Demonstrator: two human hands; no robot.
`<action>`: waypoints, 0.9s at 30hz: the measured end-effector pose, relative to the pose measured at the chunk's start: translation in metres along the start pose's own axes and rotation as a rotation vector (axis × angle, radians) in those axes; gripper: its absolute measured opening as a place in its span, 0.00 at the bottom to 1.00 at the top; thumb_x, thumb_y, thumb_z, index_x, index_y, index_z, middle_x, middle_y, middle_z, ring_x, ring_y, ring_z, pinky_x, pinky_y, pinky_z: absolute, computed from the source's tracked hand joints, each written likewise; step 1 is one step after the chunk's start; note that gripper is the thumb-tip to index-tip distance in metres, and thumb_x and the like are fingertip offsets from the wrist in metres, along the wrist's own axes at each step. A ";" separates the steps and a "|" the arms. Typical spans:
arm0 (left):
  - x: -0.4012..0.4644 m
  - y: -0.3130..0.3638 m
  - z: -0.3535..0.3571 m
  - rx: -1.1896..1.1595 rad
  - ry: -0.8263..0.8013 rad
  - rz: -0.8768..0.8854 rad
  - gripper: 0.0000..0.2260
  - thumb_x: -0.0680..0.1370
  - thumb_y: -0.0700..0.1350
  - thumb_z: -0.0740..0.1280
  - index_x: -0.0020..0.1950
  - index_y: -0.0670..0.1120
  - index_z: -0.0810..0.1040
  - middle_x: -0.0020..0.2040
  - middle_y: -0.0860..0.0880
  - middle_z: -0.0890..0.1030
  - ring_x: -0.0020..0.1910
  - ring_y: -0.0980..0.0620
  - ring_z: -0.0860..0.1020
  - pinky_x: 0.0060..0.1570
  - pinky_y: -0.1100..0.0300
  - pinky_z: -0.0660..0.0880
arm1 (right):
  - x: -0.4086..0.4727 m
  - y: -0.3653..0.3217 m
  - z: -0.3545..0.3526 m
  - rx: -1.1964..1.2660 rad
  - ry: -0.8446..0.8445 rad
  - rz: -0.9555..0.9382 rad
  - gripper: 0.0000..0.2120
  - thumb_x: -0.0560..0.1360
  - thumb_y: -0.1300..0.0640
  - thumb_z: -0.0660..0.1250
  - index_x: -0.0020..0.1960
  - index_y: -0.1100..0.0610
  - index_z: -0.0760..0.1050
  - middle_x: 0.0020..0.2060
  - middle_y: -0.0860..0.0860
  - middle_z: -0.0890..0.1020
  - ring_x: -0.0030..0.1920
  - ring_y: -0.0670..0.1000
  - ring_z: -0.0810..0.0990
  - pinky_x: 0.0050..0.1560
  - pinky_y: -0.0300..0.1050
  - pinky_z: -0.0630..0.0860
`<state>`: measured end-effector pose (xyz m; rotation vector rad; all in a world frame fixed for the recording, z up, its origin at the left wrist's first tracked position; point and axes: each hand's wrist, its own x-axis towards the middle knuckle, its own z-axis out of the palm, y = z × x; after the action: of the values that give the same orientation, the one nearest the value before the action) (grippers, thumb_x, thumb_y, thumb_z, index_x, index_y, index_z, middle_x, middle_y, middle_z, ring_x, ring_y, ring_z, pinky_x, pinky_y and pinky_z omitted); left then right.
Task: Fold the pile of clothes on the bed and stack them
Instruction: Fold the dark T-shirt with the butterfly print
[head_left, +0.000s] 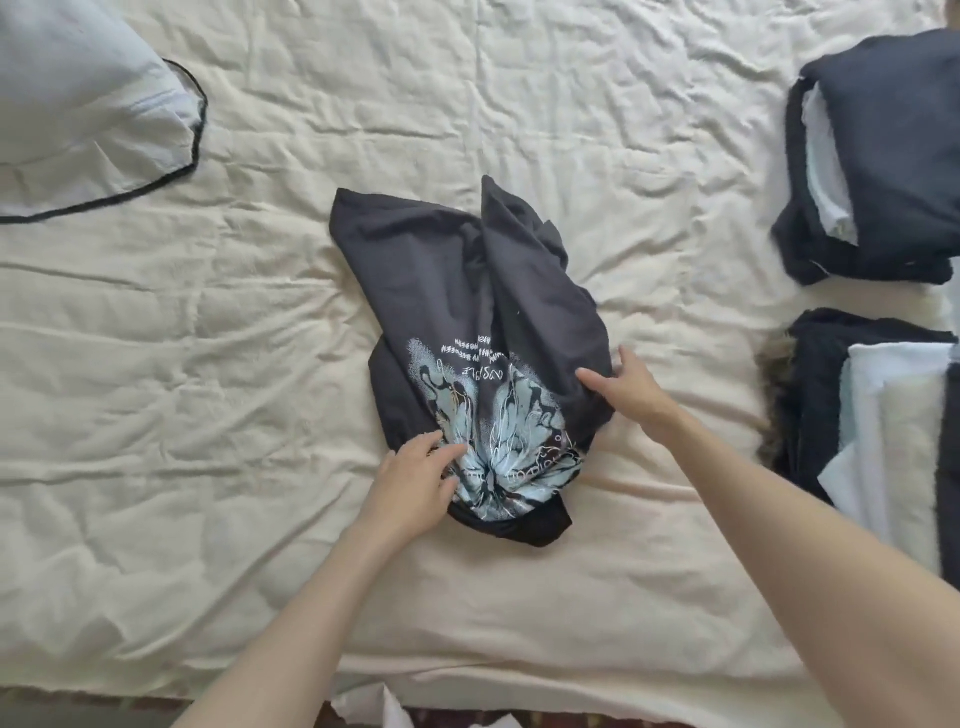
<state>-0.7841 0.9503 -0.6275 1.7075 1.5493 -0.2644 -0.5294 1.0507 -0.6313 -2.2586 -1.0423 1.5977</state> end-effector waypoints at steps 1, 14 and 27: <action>0.003 0.003 -0.004 -0.050 0.068 -0.005 0.18 0.80 0.46 0.61 0.70 0.51 0.70 0.71 0.47 0.66 0.70 0.48 0.64 0.68 0.54 0.61 | 0.000 0.000 0.002 0.047 -0.007 0.019 0.13 0.75 0.58 0.70 0.56 0.61 0.71 0.50 0.56 0.81 0.52 0.56 0.79 0.49 0.49 0.77; 0.009 0.052 -0.050 -1.049 0.164 -0.361 0.19 0.74 0.50 0.71 0.62 0.43 0.77 0.56 0.47 0.80 0.55 0.50 0.79 0.59 0.51 0.75 | -0.128 0.007 0.098 -0.270 0.044 -0.555 0.13 0.79 0.62 0.62 0.60 0.60 0.79 0.48 0.57 0.78 0.50 0.55 0.77 0.51 0.39 0.68; -0.047 -0.038 -0.014 -1.372 0.417 -0.644 0.06 0.80 0.37 0.61 0.44 0.38 0.75 0.45 0.42 0.79 0.43 0.48 0.78 0.44 0.58 0.75 | -0.100 0.011 0.074 -0.669 0.163 -0.642 0.24 0.78 0.53 0.63 0.73 0.55 0.64 0.71 0.53 0.67 0.70 0.55 0.64 0.65 0.51 0.65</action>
<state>-0.8341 0.9220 -0.6038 0.1719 1.8143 0.7447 -0.6069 0.9615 -0.5914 -1.9766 -2.2005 0.8569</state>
